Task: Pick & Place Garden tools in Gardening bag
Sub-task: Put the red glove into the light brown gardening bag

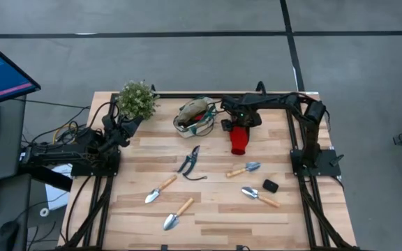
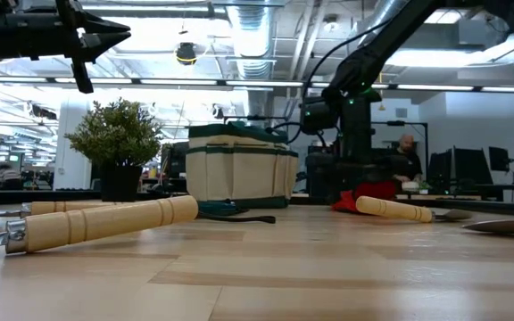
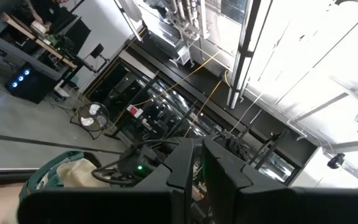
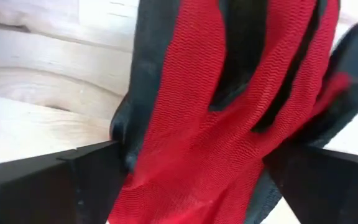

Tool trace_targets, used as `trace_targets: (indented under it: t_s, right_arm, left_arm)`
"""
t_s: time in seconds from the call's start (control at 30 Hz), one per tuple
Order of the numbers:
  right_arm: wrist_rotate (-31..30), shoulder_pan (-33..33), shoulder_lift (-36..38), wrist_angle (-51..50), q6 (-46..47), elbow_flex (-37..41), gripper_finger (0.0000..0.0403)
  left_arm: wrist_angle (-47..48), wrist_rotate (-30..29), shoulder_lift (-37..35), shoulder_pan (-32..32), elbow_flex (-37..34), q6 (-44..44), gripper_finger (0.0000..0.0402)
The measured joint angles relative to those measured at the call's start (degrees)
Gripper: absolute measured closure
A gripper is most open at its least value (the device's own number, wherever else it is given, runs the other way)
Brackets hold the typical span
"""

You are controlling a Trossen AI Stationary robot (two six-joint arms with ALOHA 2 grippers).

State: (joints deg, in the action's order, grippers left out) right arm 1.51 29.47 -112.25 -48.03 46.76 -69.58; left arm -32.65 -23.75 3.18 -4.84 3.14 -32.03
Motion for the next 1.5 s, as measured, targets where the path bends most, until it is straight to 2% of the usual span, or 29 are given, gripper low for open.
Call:
trace_targets:
  t_s: [0.13,0.37,0.43,0.63,0.83,1.0,1.13,1.23,1.5]
  right_arm:
    - [0.2,-0.1,0.1,0.4,-0.2,0.0,0.0147]
    - [0.5,0.7,2.9,0.5,-4.2,0.6,0.0361]
    - [0.3,1.1,4.2,-0.1,-5.4,0.6,0.0388]
    - [-1.5,2.6,11.7,-0.1,-7.9,0.5,0.0397]
    - [-8.0,1.9,22.1,1.6,-12.7,-4.2,0.04]
    - [-16.6,-0.8,26.1,14.9,-22.8,-10.7,0.0401]
    - [-22.5,-4.2,23.4,26.8,-36.3,-16.2,0.0402]
    - [-24.1,-6.5,18.9,32.0,-44.0,-20.4,0.0402]
    - [-24.6,-10.0,7.8,38.2,-50.4,-24.4,0.0402]
  left_arm:
    - [0.0,0.0,0.0,0.0,0.0,0.0,0.0367]
    - [0.1,0.0,0.0,0.0,0.0,0.0,0.0367]
    - [0.1,0.0,0.0,0.0,0.0,0.0,0.0367]
    - [0.2,0.0,0.0,0.0,0.0,0.0,0.0367]
    - [0.3,0.0,0.0,0.0,0.0,0.0,0.0367]
    - [0.2,0.0,0.0,0.0,0.0,0.2,0.0367]
    - [0.2,0.0,0.0,0.0,0.0,0.2,0.0367]
    - [0.2,0.0,0.0,0.0,0.0,0.2,0.0367]
    - [0.3,0.0,0.0,0.0,0.0,0.2,0.0367]
